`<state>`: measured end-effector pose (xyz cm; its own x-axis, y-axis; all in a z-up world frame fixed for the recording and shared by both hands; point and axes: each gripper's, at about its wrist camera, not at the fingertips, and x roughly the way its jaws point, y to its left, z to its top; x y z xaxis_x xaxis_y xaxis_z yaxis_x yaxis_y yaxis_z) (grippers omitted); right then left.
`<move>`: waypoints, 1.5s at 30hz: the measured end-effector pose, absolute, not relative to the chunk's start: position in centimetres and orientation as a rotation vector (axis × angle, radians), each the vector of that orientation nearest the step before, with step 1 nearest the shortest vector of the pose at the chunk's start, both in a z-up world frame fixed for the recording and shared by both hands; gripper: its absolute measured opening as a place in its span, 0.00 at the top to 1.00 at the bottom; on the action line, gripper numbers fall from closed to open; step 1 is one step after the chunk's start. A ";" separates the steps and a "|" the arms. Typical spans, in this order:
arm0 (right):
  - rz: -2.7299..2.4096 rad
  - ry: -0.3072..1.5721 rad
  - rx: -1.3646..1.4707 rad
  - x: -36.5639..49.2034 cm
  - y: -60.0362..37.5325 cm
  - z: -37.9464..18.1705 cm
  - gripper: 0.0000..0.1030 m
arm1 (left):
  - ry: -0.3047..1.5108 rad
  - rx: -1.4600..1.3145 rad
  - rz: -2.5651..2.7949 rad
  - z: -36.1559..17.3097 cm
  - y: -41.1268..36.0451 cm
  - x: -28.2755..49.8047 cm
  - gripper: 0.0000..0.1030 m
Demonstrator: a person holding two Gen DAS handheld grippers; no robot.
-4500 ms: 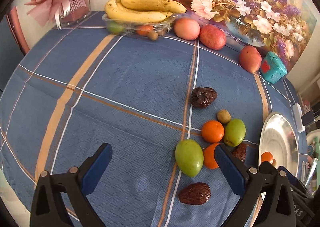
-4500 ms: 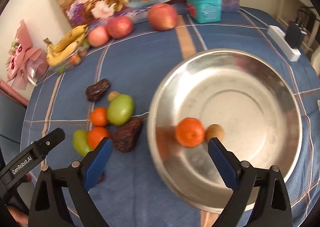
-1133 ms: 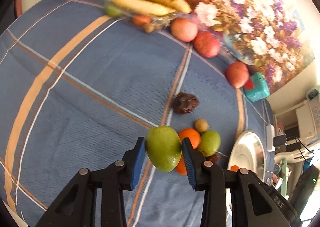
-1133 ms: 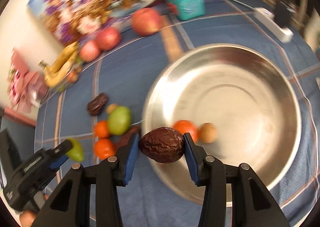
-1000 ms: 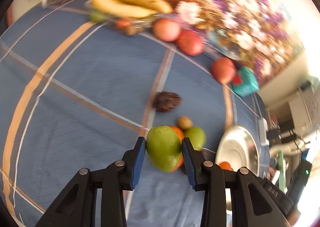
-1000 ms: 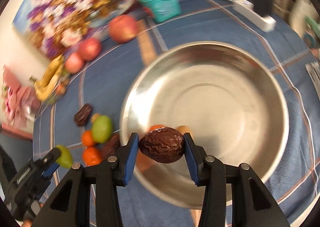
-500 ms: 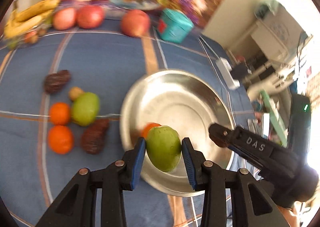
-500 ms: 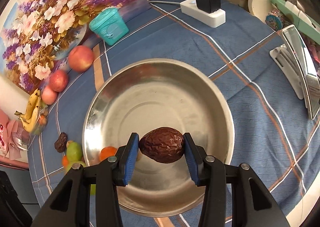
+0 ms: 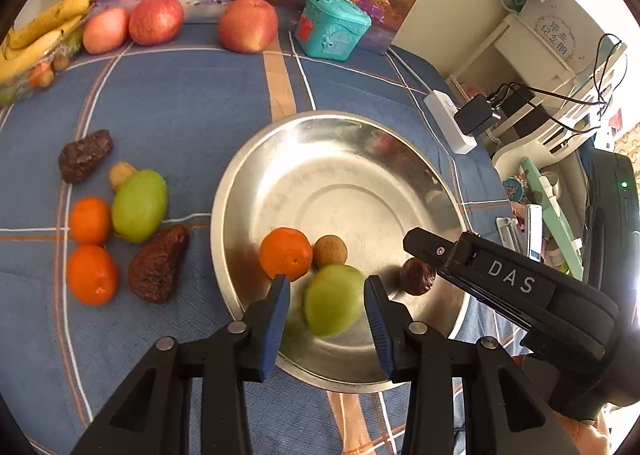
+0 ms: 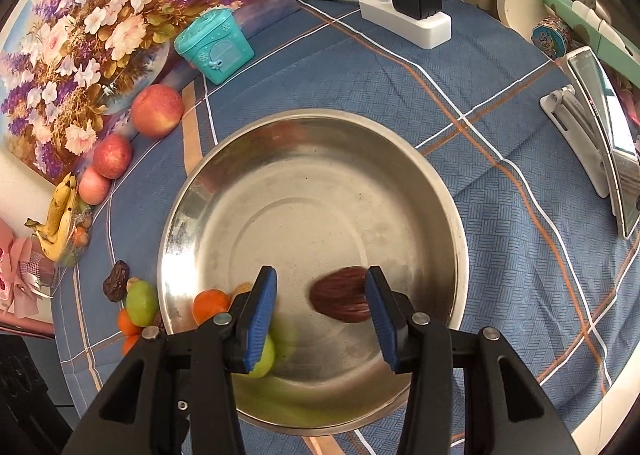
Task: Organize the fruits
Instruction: 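Carry the mango and date over the steel plate and open both tools, then withdraw both tools from the plate back toward the remaining fruit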
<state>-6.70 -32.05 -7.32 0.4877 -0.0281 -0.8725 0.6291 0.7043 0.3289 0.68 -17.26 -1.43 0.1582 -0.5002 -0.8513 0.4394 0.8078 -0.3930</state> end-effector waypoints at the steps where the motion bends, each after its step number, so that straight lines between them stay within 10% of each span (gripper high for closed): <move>1: -0.439 0.992 0.698 -6.7 -32.1 -7.3 0.54 | 1.242 -0.054 -0.668 -1.4 -17.2 0.7 0.59; 6: -0.444 0.992 0.682 -6.6 -32.0 -7.2 0.54 | 1.237 -0.025 -0.609 -1.5 -16.5 1.2 0.55; 11: -0.452 0.996 0.649 -6.4 -31.8 -7.1 0.26 | 1.220 -0.037 -0.505 -1.6 -14.8 2.2 0.22; 16: -0.456 0.990 0.611 -6.4 -31.6 -7.0 0.25 | 1.201 -0.036 -0.361 -2.1 -12.2 3.4 0.01; 19: -0.459 0.986 0.578 -6.3 -31.3 -7.0 0.07 | 1.182 -0.053 -0.312 -2.1 -10.9 3.9 0.00; 45: -0.297 0.954 0.438 -4.1 -26.7 -6.5 0.07 | 1.172 0.050 -0.070 -2.0 -8.3 5.2 0.00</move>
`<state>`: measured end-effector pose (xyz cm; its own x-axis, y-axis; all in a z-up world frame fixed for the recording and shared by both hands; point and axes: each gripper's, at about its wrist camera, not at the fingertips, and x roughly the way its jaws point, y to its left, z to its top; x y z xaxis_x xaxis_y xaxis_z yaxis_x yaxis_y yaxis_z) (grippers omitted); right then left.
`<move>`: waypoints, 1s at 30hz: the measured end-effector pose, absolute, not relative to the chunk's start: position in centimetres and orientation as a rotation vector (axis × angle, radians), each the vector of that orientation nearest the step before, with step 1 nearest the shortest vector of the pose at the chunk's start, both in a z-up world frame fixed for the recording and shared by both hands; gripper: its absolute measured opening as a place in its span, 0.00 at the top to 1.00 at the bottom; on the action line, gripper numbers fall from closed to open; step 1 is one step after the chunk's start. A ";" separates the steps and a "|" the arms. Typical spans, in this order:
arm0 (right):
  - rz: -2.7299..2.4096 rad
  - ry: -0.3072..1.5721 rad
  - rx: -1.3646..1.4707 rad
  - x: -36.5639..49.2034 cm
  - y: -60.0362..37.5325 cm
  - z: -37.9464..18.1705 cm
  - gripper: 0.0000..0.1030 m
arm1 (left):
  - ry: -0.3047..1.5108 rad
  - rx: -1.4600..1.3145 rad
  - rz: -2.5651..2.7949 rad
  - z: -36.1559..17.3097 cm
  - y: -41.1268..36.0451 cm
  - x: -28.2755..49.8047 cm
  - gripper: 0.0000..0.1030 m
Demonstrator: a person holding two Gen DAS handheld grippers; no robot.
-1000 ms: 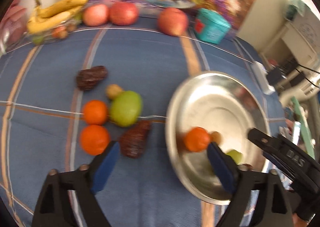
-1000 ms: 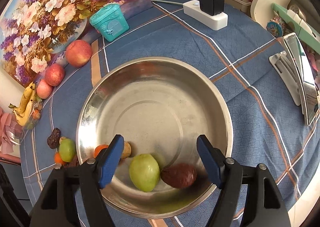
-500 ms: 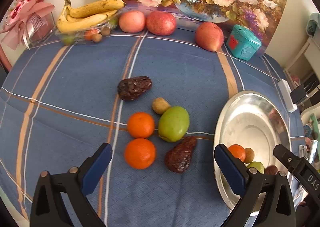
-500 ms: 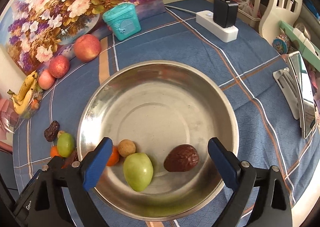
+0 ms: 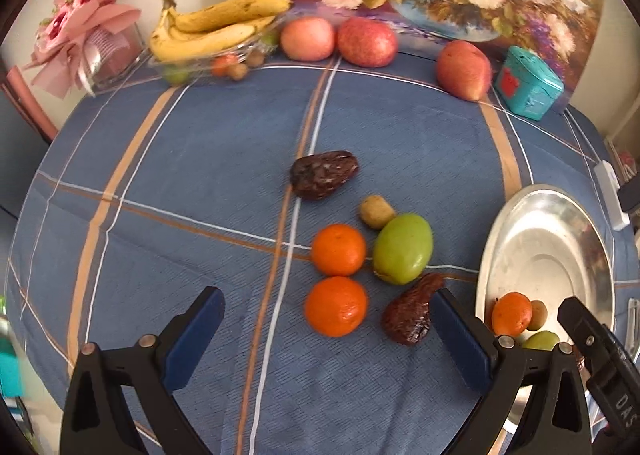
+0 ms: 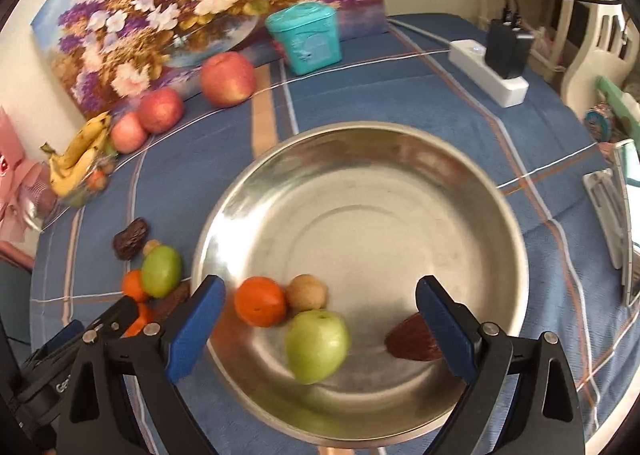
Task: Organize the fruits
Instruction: 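Withdraw both tools from the plate back toward the remaining fruit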
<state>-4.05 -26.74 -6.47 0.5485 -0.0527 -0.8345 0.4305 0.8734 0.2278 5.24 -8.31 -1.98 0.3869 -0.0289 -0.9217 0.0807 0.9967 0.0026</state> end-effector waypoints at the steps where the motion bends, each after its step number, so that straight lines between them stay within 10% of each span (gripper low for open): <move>1: -0.295 0.956 0.428 -3.9 -26.6 -6.4 0.07 | 1.171 0.035 -0.069 -1.9 -7.9 5.4 0.00; 30: -0.004 0.954 0.292 -0.3 -16.7 -5.4 0.17 | 1.153 -0.260 -0.094 -1.2 0.3 7.4 0.01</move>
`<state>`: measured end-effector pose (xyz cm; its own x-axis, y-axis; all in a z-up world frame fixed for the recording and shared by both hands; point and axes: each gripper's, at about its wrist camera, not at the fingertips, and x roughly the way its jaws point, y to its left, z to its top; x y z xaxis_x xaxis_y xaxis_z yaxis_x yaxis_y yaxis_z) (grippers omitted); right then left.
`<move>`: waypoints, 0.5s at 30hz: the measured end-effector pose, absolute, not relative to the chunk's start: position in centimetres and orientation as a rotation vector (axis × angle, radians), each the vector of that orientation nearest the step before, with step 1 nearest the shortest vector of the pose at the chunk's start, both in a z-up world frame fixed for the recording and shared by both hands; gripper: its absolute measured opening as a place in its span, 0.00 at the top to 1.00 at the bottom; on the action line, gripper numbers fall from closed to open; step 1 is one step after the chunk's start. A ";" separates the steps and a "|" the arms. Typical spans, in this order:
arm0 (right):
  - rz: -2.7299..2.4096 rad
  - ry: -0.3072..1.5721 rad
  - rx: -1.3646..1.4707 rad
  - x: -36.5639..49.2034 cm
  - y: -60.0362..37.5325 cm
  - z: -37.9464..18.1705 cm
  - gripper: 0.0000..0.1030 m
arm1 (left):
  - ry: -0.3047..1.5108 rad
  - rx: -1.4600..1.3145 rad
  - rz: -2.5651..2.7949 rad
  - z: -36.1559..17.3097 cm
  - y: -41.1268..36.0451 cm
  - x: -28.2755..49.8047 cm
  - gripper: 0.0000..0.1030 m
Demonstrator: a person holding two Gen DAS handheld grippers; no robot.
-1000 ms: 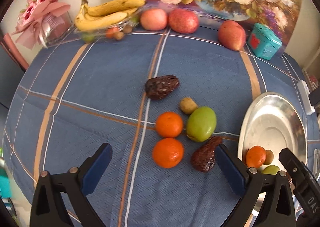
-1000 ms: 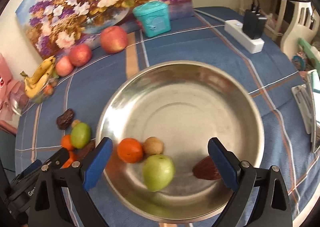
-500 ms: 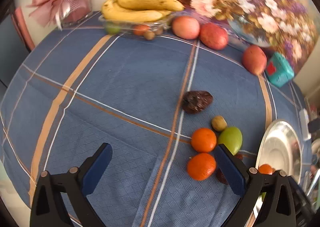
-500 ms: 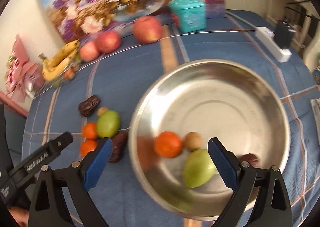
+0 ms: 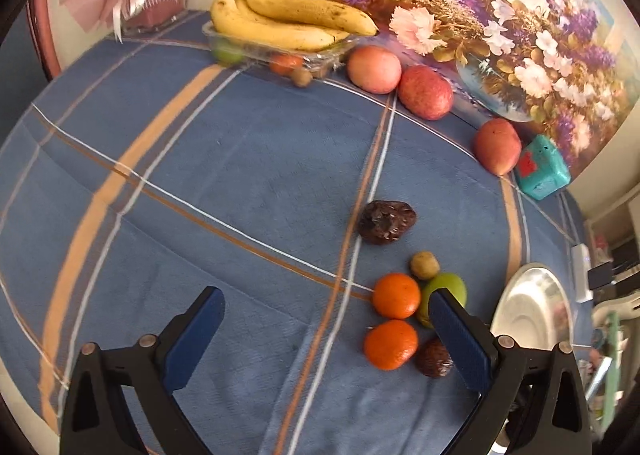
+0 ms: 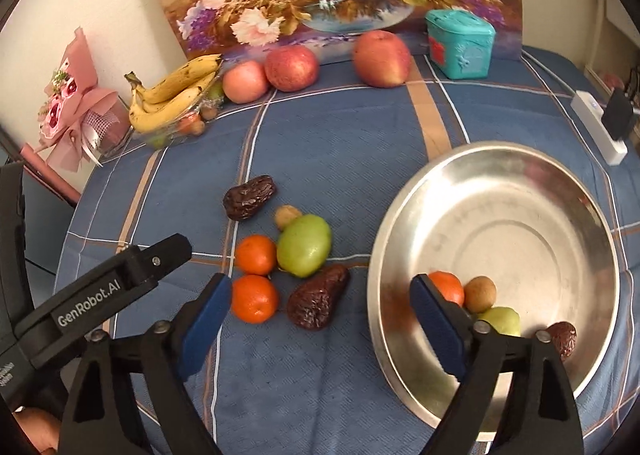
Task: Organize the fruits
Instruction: 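Withdraw both tools from the plate back toward the remaining fruit, then grasp another tangerine with the left tool while the right tool grasps another red date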
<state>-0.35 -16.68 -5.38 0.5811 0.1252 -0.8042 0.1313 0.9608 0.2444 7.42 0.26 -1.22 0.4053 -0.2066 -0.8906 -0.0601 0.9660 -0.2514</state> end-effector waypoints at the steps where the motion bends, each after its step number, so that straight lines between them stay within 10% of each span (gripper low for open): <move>1: 0.001 0.958 0.287 -0.2 -16.6 -5.4 0.23 | 1.167 -0.280 -0.105 -1.4 0.3 7.5 0.01; 15: 0.045 1.035 0.289 1.1 -15.5 -7.6 0.49 | 1.317 -0.373 -0.242 -4.7 -2.2 8.1 0.29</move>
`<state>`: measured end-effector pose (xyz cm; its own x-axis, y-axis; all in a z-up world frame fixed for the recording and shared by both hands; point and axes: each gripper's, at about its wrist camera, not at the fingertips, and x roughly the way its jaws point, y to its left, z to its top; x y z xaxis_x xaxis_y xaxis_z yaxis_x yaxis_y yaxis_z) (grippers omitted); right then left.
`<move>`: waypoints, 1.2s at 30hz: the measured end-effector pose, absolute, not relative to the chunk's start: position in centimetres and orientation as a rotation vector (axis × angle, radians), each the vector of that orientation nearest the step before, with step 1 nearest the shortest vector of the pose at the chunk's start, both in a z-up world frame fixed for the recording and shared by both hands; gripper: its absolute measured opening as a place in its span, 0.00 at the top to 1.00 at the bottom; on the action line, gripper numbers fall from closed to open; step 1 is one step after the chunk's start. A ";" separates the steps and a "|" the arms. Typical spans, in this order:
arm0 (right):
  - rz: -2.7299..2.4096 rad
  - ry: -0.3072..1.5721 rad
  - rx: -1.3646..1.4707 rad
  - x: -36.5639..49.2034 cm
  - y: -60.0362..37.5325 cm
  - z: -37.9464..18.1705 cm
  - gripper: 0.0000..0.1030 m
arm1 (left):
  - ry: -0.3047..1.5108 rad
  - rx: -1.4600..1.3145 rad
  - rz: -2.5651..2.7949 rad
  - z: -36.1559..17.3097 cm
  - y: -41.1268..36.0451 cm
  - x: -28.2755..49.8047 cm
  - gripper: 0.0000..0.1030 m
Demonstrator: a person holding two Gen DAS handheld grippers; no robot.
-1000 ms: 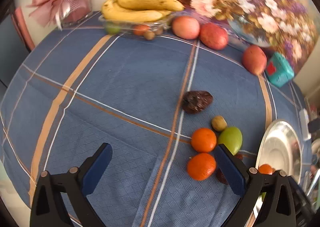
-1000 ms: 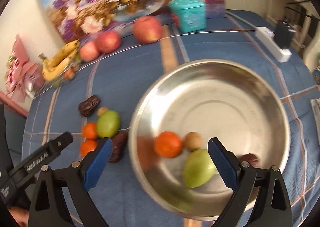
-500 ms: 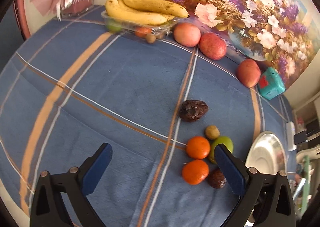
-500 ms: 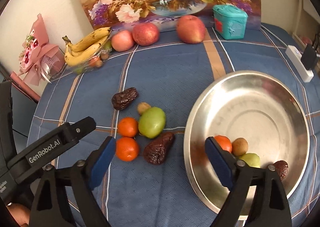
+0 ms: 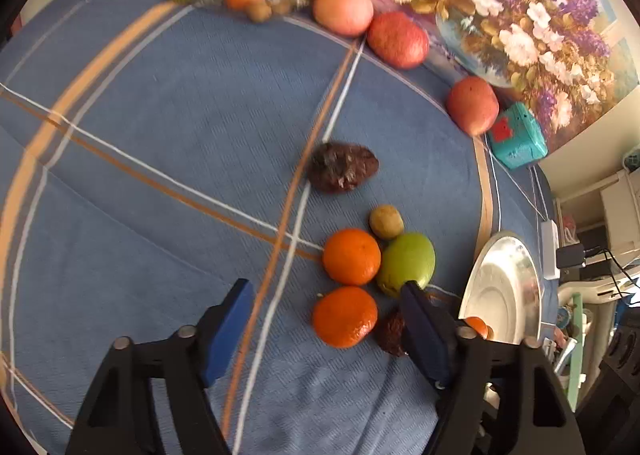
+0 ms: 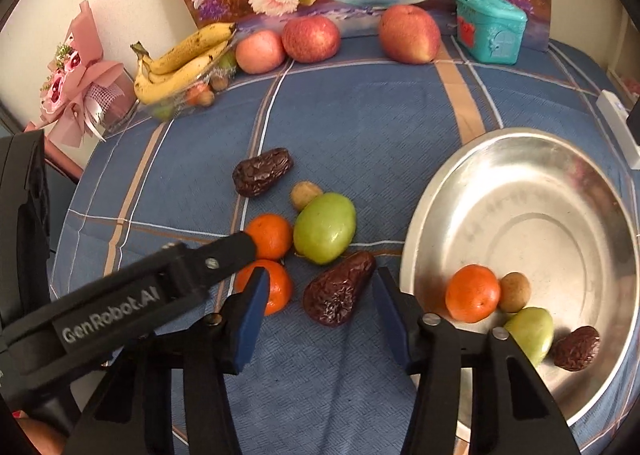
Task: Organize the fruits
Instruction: 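Grasp another tangerine with the left tool while the right tool grasps another red date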
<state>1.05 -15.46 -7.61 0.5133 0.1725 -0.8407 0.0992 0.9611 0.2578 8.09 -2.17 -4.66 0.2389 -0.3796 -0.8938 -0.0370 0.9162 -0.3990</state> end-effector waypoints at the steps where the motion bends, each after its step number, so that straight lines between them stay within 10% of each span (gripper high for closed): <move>1: 0.044 1.046 0.288 1.2 -15.4 -8.0 0.52 | 1.332 -0.381 -0.241 -5.0 -2.1 8.2 0.34; 12: 0.025 1.084 0.352 1.7 -16.2 -10.0 0.64 | 1.398 -0.528 -0.294 -6.6 -2.7 7.9 0.61; 36: 0.085 0.998 0.406 0.4 -16.5 -7.0 0.67 | 1.315 -0.590 -0.209 -4.8 0.7 7.2 0.63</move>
